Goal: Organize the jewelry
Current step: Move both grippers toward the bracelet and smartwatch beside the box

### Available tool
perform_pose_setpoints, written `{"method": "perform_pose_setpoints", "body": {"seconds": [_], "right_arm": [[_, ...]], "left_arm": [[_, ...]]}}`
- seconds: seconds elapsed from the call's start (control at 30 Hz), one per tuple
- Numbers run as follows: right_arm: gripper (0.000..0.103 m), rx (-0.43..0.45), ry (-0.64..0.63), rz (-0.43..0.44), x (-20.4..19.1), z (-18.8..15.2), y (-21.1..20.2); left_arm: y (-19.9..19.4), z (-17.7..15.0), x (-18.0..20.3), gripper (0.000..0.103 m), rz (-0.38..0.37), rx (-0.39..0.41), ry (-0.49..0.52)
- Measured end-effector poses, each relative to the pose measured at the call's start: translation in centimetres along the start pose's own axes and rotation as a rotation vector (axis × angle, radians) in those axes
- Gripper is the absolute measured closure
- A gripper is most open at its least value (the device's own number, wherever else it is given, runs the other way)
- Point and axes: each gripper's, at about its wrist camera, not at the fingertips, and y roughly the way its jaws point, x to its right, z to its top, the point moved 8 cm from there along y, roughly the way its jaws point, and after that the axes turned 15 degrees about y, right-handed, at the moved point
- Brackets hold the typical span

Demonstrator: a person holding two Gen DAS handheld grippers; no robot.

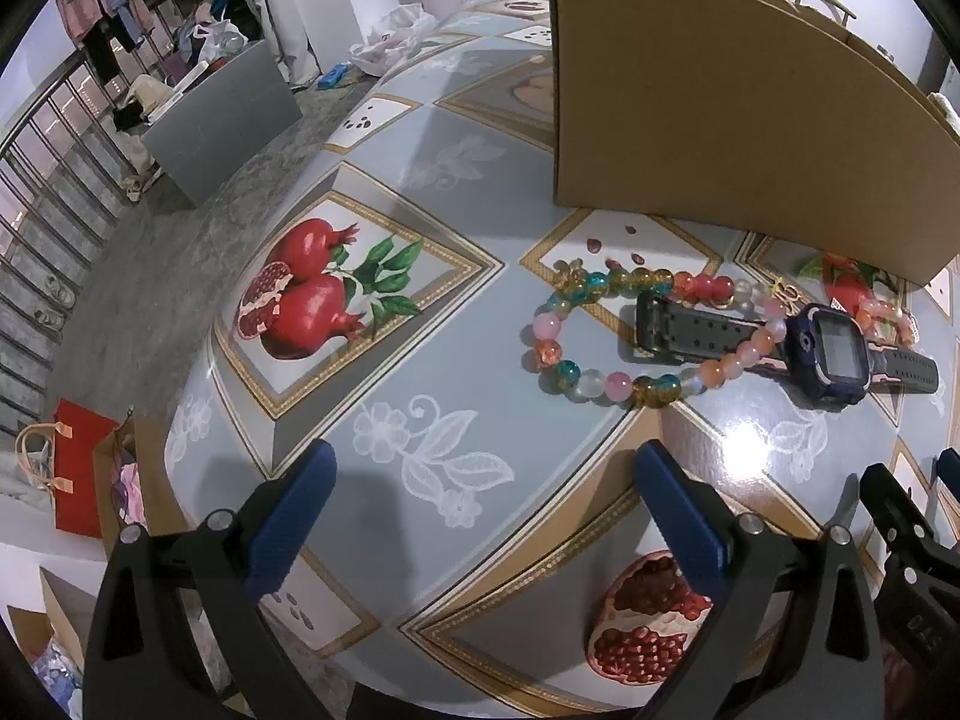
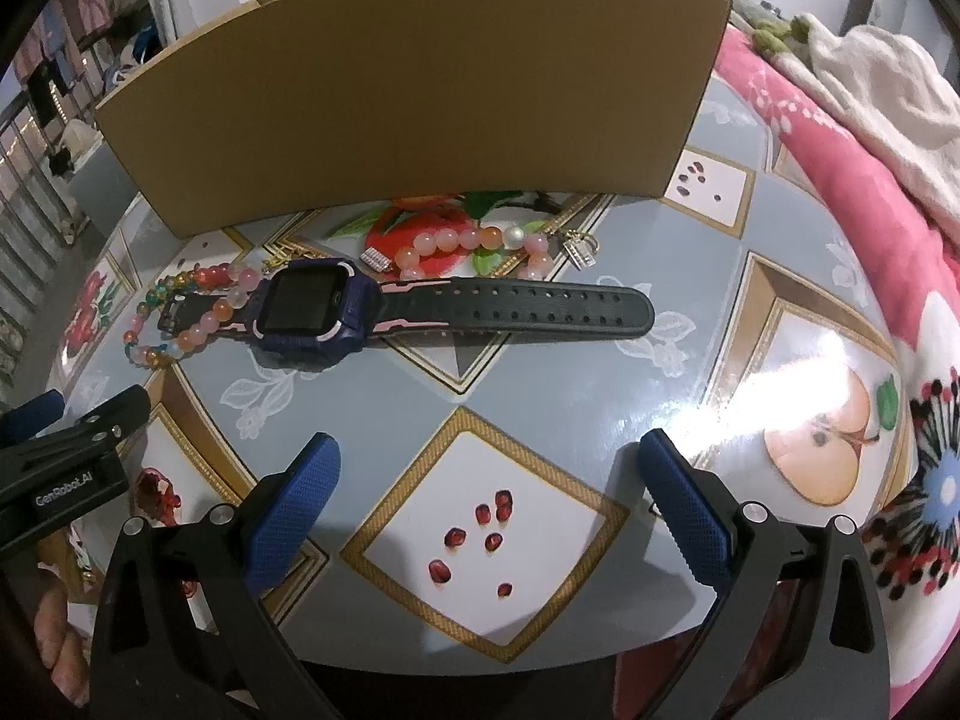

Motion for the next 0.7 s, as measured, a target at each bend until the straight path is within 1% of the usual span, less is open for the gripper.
{"method": "perform_pose_setpoints", "body": {"seconds": [0.4, 0.53, 0.63, 0.7], "right_arm": [[0.007, -0.024, -0.026, -0.015, -0.1, 0.6, 0.6], [0.007, -0.052, -0.029, -0.02, -0.2, 0.8, 0.9], [0.007, -0.063, -0.042, -0.016, -0.3, 0.7, 0.9], [0.007, -0.083, -0.054, -0.013, -0.2, 0.7, 1.0]], "left_arm": [[0.6, 0.6, -0.4, 0.005, -0.015, -0.004, -0.007], [0.9, 0.6, -0.6, 0.005, -0.023, -0.004, -0.011], [1.1, 0.6, -0.7, 0.005, -0.039, -0.006, -0.022], [1.4, 0.5, -1.0, 0.005, -0.073, -0.011, -0.044]]}}
